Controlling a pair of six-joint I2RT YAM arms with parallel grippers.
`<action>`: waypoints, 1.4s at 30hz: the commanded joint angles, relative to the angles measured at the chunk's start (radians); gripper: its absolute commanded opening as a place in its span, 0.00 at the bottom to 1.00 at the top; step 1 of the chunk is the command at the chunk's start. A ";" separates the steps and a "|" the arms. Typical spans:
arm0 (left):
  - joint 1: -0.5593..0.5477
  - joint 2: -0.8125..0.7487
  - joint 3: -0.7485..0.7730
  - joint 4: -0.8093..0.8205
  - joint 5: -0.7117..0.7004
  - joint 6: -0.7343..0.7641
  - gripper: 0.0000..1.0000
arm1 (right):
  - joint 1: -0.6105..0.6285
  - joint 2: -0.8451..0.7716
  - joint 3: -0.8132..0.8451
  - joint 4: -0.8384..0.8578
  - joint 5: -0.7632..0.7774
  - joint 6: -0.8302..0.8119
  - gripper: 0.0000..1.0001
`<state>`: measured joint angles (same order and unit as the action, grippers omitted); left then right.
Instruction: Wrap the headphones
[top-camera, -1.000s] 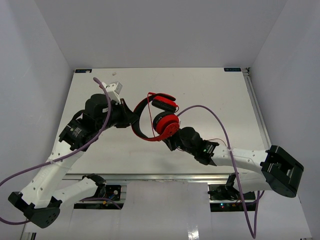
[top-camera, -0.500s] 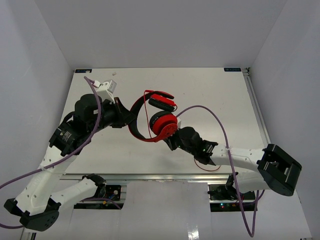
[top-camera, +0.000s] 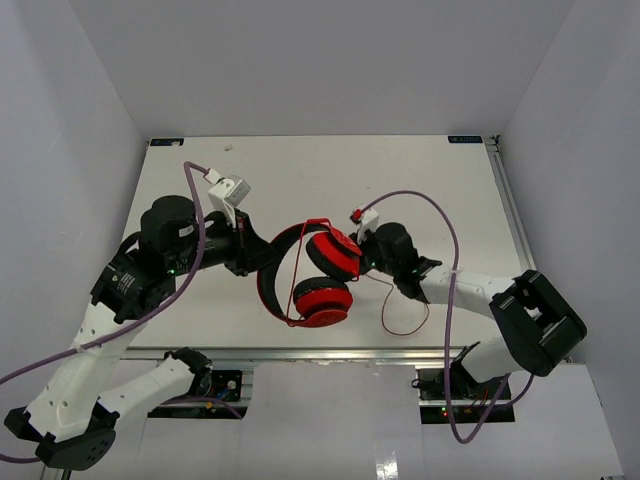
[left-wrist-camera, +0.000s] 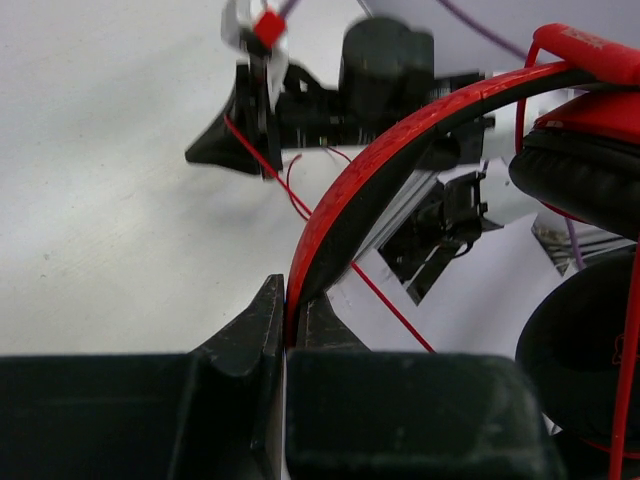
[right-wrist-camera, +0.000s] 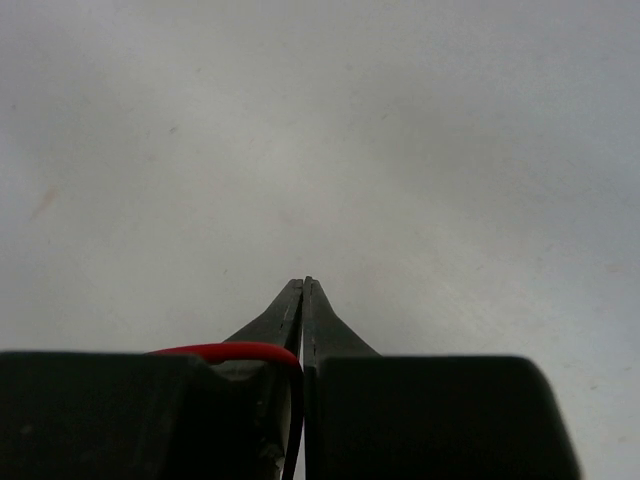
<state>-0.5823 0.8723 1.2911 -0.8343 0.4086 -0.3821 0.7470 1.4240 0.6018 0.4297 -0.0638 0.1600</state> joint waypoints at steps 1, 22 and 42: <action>-0.004 -0.019 -0.011 -0.034 0.060 0.126 0.00 | -0.217 0.029 0.188 -0.070 -0.197 -0.011 0.08; -0.085 0.271 -0.083 -0.026 -0.528 0.140 0.00 | -0.472 0.355 1.155 -0.804 -0.488 -0.193 0.08; -0.142 0.566 -0.023 -0.078 -0.959 0.022 0.00 | -0.270 0.216 0.959 -0.791 -0.614 -0.168 0.08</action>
<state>-0.7227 1.4329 1.2087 -0.8821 -0.4432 -0.3087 0.4177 1.7376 1.6278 -0.4134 -0.6636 -0.0147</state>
